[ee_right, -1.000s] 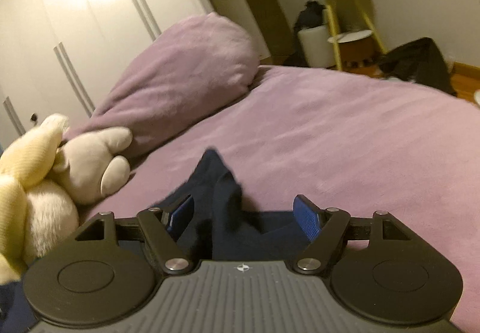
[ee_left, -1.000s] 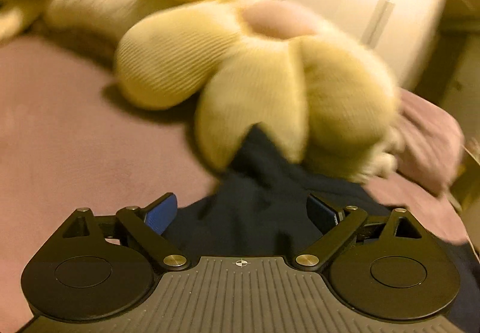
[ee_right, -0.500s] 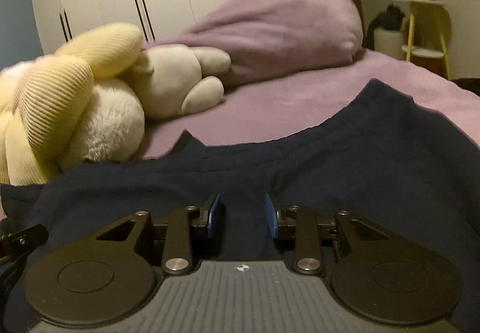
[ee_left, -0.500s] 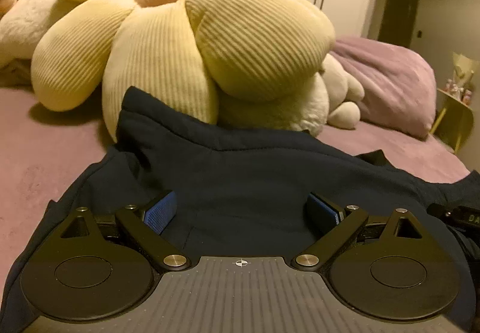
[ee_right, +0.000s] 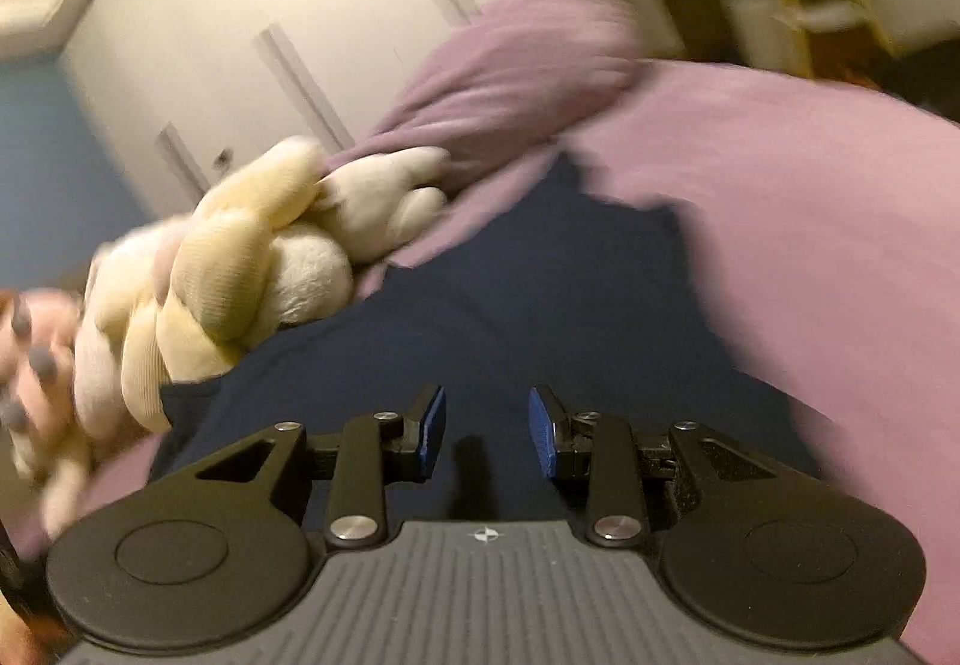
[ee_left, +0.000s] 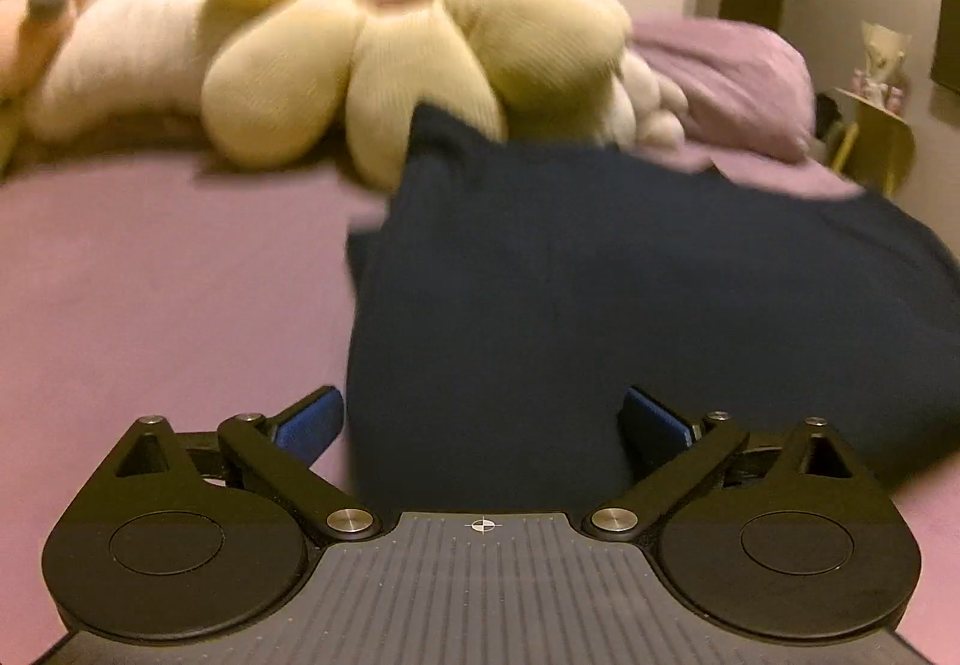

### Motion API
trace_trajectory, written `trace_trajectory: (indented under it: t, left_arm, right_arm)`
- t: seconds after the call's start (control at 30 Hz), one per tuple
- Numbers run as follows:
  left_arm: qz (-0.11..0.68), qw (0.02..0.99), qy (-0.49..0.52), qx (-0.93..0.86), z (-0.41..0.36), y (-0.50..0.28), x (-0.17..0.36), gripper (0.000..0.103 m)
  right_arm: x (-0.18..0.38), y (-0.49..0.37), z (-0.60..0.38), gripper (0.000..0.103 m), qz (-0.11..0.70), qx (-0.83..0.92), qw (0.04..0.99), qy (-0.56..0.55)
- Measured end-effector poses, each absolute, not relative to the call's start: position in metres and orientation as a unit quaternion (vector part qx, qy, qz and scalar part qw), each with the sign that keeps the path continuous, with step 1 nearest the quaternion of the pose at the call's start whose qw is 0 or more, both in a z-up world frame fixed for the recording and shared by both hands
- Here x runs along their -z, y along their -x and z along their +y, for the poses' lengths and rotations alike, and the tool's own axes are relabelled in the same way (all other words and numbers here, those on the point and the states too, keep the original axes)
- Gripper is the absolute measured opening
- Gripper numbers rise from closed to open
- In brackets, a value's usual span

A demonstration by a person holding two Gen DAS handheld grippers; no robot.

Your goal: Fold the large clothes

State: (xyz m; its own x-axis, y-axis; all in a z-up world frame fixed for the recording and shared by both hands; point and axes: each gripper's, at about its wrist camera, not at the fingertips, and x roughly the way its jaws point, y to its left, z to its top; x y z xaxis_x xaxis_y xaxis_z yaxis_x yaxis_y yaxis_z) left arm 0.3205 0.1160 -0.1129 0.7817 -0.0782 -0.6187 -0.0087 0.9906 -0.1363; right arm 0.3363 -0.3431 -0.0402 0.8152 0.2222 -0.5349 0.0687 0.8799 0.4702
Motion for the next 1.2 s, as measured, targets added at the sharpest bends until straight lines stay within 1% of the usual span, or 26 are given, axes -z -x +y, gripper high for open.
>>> trace_trajectory:
  t: [0.03,0.07,0.1,0.13,0.17,0.27,0.33,0.37,0.4,0.43,0.47,0.5,0.53,0.6,0.63,0.67,0.7,0.77,0.9,1.0,1.07,1.1,1.13,1.2]
  left_arm:
    - [0.344,0.933,0.097,0.034,0.121,-0.311,0.113,0.102]
    - [0.354,0.925,0.134,0.044,0.124,-0.303,0.114,0.102]
    - [0.354,0.919,0.168,0.043,0.127,-0.297,0.113,0.102]
    - [0.351,0.916,0.191,0.040,0.129,-0.297,0.113,0.102]
    - [0.350,0.911,0.215,0.036,0.133,-0.301,0.113,0.102]
    - [0.356,0.872,0.336,0.015,0.154,-0.326,0.124,0.102]
    - [0.355,0.847,0.396,-0.008,0.164,-0.341,0.131,0.102]
    - [0.355,0.841,0.409,-0.013,0.166,-0.348,0.133,0.102]
    - [0.359,0.838,0.410,-0.016,0.166,-0.355,0.134,0.097]
    - [0.366,0.836,0.408,-0.027,0.166,-0.362,0.136,0.085]
    - [0.370,0.834,0.408,-0.035,0.166,-0.365,0.137,0.081]
    - [0.371,0.829,0.416,-0.034,0.168,-0.367,0.138,0.073]
    - [0.371,0.825,0.426,-0.030,0.169,-0.368,0.138,0.062]
    - [0.367,0.821,0.436,-0.018,0.172,-0.364,0.132,0.048]
    - [0.360,0.824,0.438,-0.011,0.174,-0.361,0.125,0.045]
    - [0.354,0.827,0.436,-0.005,0.174,-0.357,0.119,0.043]
    - [0.348,0.832,0.432,0.004,0.175,-0.353,0.112,0.042]
    - [0.340,0.840,0.423,0.017,0.175,-0.341,0.095,0.040]
    - [0.334,0.852,0.400,0.053,0.180,-0.297,0.064,0.039]
    - [0.351,0.858,0.368,0.074,0.182,-0.240,0.050,0.040]
    - [0.372,0.851,0.363,0.072,0.186,-0.196,0.054,0.042]
    - [0.386,0.848,0.358,0.066,0.187,-0.178,0.059,0.045]
    - [0.400,0.846,0.348,0.057,0.187,-0.167,0.064,0.052]
    - [0.430,0.846,0.316,0.005,0.189,-0.151,0.076,0.055]
  right_arm:
    - [0.034,-0.313,-0.360,0.038,0.307,-0.018,0.915,-0.262]
    - [0.032,-0.294,-0.375,0.047,0.309,-0.004,0.905,-0.291]
    - [0.035,-0.280,-0.388,0.065,0.321,0.014,0.891,-0.319]
    - [0.040,-0.271,-0.397,0.067,0.335,0.029,0.878,-0.340]
    - [0.046,-0.266,-0.404,0.064,0.340,0.035,0.869,-0.358]
    - [0.059,-0.267,-0.419,0.065,0.321,0.030,0.838,-0.441]
    - [0.067,-0.282,-0.422,0.065,0.317,0.021,0.819,-0.479]
    - [0.073,-0.293,-0.422,0.063,0.320,0.019,0.807,-0.496]
    - [0.077,-0.303,-0.419,0.061,0.321,0.023,0.800,-0.506]
    - [0.080,-0.314,-0.418,0.061,0.319,0.022,0.794,-0.516]
    - [0.084,-0.326,-0.416,0.060,0.324,0.024,0.788,-0.524]
    - [0.087,-0.335,-0.414,0.053,0.329,0.031,0.783,-0.527]
    - [0.090,-0.343,-0.411,0.051,0.331,0.038,0.780,-0.530]
    - [0.094,-0.353,-0.408,0.037,0.329,0.044,0.773,-0.540]
    - [0.093,-0.356,-0.407,0.035,0.332,0.046,0.770,-0.543]
    - [0.090,-0.357,-0.406,0.029,0.335,0.049,0.771,-0.539]
    - [0.083,-0.355,-0.404,0.025,0.336,0.045,0.780,-0.527]
    - [0.067,-0.349,-0.398,0.021,0.334,0.039,0.802,-0.493]
    - [0.043,-0.329,-0.396,0.020,0.330,0.019,0.809,-0.486]
    - [0.031,-0.295,-0.402,0.020,0.340,0.007,0.805,-0.485]
    - [0.027,-0.259,-0.407,0.020,0.351,-0.001,0.799,-0.488]
    - [0.026,-0.236,-0.410,0.020,0.355,-0.004,0.797,-0.489]
    - [0.026,-0.214,-0.412,0.021,0.362,-0.004,0.795,-0.487]
    - [0.028,-0.173,-0.412,0.023,0.381,0.002,0.796,-0.471]
